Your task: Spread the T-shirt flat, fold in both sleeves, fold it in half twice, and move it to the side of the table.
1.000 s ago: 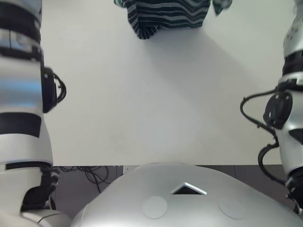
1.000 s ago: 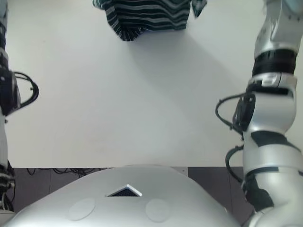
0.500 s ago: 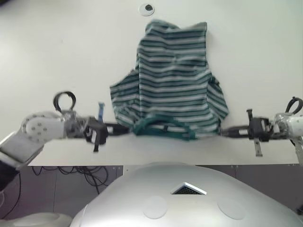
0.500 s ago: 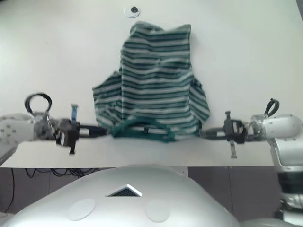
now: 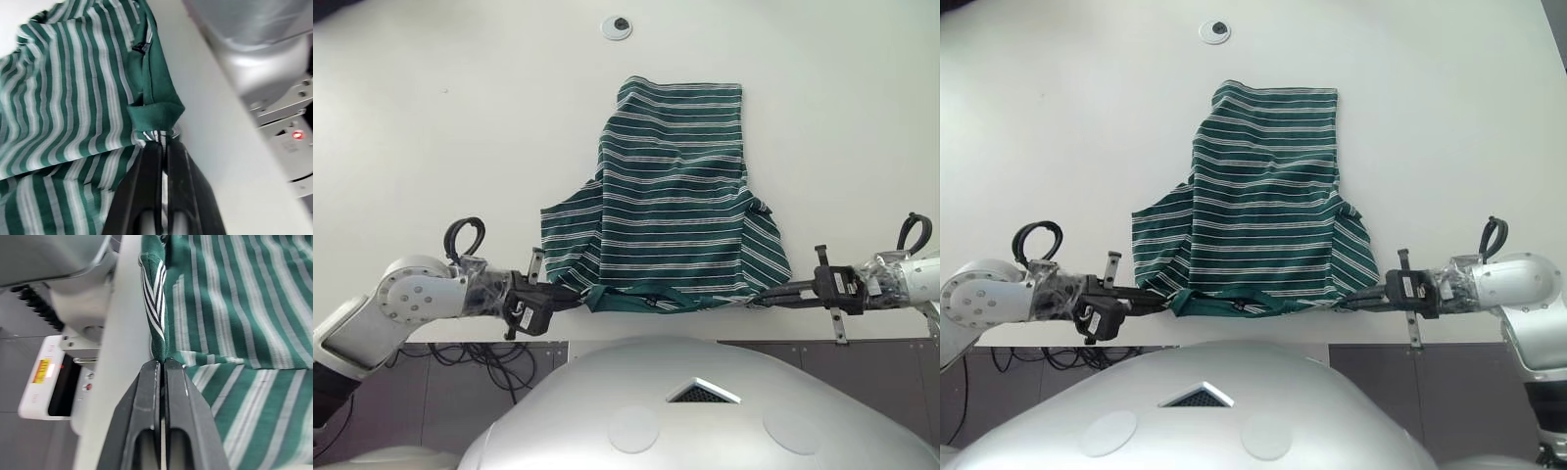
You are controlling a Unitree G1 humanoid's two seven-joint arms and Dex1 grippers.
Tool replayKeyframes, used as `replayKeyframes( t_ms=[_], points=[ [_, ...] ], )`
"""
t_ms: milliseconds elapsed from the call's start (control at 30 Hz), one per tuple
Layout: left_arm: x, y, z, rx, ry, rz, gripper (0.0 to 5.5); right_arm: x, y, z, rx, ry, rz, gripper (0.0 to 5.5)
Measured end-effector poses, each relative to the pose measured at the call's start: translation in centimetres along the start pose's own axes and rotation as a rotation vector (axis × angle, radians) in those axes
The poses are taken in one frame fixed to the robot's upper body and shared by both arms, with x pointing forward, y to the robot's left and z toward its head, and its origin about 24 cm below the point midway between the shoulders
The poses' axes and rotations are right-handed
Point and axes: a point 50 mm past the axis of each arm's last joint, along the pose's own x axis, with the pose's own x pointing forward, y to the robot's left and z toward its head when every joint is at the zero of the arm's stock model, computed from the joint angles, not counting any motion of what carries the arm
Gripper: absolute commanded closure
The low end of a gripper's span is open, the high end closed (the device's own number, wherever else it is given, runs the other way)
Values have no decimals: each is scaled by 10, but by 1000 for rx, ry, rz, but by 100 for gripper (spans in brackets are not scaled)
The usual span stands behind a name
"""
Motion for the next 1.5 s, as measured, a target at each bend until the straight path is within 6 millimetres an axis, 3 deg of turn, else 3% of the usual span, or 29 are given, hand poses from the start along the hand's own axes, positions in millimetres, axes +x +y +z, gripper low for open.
replayKeyframes(
  t_ms=[467,533,600,767,933,1067,1133,1167,1233,1500],
  points=[
    [1,1,-1,13,-2,39,550,6,1,3,-28,-21,-43,549],
    [-3,35,-3,122,17,235,550,6,-27,17,-144,-116,-237,549],
    [-19,91,-1,275,57,492,550,-3,-72,43,-273,-236,-502,549],
    [-55,190,5,493,212,816,550,-21,-147,91,-350,-450,-894,549],
    [-79,266,22,606,365,1004,550,-42,-198,123,-300,-542,-1122,549],
    [-96,323,62,750,530,1141,550,-71,-239,152,-220,-546,-1335,549],
    [-105,337,82,798,588,1203,550,-84,-250,169,-206,-551,-1412,549],
    [-116,348,106,840,608,1286,550,-97,-254,188,-229,-582,-1473,549],
    [-123,353,125,880,596,1353,550,-103,-255,197,-255,-604,-1499,549],
    [-115,352,124,923,541,1357,550,-97,-255,181,-271,-606,-1464,549]
  ],
)
